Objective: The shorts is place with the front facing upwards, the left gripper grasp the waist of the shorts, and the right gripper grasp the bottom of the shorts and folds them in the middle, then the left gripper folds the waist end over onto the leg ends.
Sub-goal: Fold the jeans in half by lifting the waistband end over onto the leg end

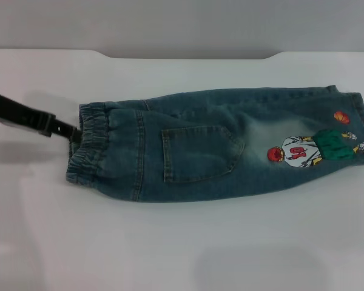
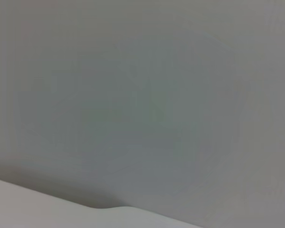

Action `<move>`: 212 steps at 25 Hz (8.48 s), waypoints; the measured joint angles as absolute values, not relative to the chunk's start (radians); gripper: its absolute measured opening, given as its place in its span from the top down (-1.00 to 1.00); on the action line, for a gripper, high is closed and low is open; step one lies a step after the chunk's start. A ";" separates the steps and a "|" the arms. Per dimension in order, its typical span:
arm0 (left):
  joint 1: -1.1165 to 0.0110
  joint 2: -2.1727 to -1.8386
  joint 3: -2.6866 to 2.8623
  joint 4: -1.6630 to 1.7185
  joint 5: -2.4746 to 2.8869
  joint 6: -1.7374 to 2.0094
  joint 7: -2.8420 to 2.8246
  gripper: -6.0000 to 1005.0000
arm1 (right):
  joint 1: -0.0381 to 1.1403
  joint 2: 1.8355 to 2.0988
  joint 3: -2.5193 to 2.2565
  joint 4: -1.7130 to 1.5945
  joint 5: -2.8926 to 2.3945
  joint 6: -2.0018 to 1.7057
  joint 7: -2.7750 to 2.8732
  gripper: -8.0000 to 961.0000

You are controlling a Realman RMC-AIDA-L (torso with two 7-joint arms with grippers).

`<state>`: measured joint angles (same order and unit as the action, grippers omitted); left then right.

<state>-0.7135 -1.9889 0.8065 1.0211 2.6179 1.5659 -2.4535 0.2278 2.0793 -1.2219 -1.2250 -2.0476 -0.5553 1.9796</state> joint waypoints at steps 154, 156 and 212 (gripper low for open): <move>-0.923 -2.066 1.167 1.421 2.466 1.608 -2.503 0.86 | 0.460 2.079 -1.768 -0.945 -2.043 -0.508 1.965 0.99; -0.939 -2.067 1.169 1.423 2.466 1.610 -2.503 0.86 | 0.462 2.079 -1.772 -0.947 -2.043 -0.508 1.965 0.99; -0.966 -2.069 1.250 1.437 2.434 1.597 -2.493 0.87 | 0.670 2.084 -1.920 -0.917 -1.834 -0.494 1.910 0.99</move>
